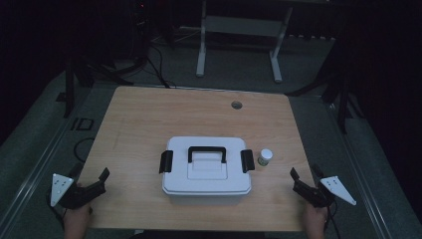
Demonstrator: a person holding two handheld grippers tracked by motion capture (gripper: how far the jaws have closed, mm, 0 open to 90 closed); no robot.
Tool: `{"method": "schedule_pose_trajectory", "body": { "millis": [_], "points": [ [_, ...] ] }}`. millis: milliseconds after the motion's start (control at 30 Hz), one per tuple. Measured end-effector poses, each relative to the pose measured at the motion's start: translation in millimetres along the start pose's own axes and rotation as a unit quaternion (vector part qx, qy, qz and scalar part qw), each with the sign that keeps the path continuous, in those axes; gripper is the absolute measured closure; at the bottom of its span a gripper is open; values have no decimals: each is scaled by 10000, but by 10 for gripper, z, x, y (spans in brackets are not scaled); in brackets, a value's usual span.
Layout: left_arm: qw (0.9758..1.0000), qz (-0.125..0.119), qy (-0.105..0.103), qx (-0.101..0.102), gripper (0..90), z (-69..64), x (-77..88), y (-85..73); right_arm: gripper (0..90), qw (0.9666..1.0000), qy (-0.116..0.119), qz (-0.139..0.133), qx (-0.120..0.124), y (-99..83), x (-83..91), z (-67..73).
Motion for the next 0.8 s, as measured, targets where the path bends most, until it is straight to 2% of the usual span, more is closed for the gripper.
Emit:
{"method": "schedule_pose_trajectory", "body": {
  "millis": [167, 200, 267, 300, 333, 400, 467, 567, 633, 667, 700, 733, 767, 800],
  "points": [
    [9997, 171, -107, -99, 20, 1, -2, 28, 139, 10000, 31, 52, 6, -7, -8, 3],
    [9981, 486, -387, -31, 20, 4, 4, 50, 139, 9999, 71, 81, -72, -12, -11, -4],
    [9949, 883, -435, -201, 20, 28, 11, 46, 139, 9999, 78, 71, -118, -13, -8, -17],
    [9926, 1049, -582, -168, 20, 43, 12, 37, 139, 9998, 90, 74, -154, -15, -5, -24],
    [9886, 1273, -795, -95, 20, 59, 8, 21, 139, 9997, 94, 73, -192, -17, -4, -29],
    [9832, 1534, -982, -145, 20, 71, 16, -16, 139, 9997, 95, 71, -208, -17, -3, -33],
    [9797, 1720, -986, -303, 19, 64, 34, -44, 139, 9997, 100, 83, -189, -19, -6, -28],
    [9744, 1971, -1006, -389, 20, 68, 65, -37, 139, 9998, 94, 108, -146, -20, -13, -20],
    [9692, 2174, -1056, -476, 19, 75, 81, -15, 139, 9998, 88, 145, -117, -25, -19, -16],
    [9654, 2311, -1075, -543, 19, 80, 87, -3, 139, 9998, 81, 162, -107, -26, -22, -16],
    [9600, 2507, -1086, -612, 19, 85, 93, 8, 139, 9998, 71, 174, -101, -27, -25, -13],
    [9600, 2507, -1086, -612, 19, 85, 93, 8, 139, 9998, 68, 194, -84, -29, -27, -6],
    [9524, 2749, -1098, -724, 19, 92, 98, 21, 139, 9997, 69, 209, -45, -31, -30, -2],
    [9469, 2908, -1093, -829, 19, 96, 103, 25, 139, 9997, 70, 221, -32, -32, -32, 4]
  ]
}}
Point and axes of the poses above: each handheld gripper's, and its own axes: x roughly backward along the jaws, y roughly out of its top, z roughly to its left, the point moved 4 cm from there along -x, roughly forward along the jaws, and after that the axes turned 3 degrees about x, right-handed, at the moved point
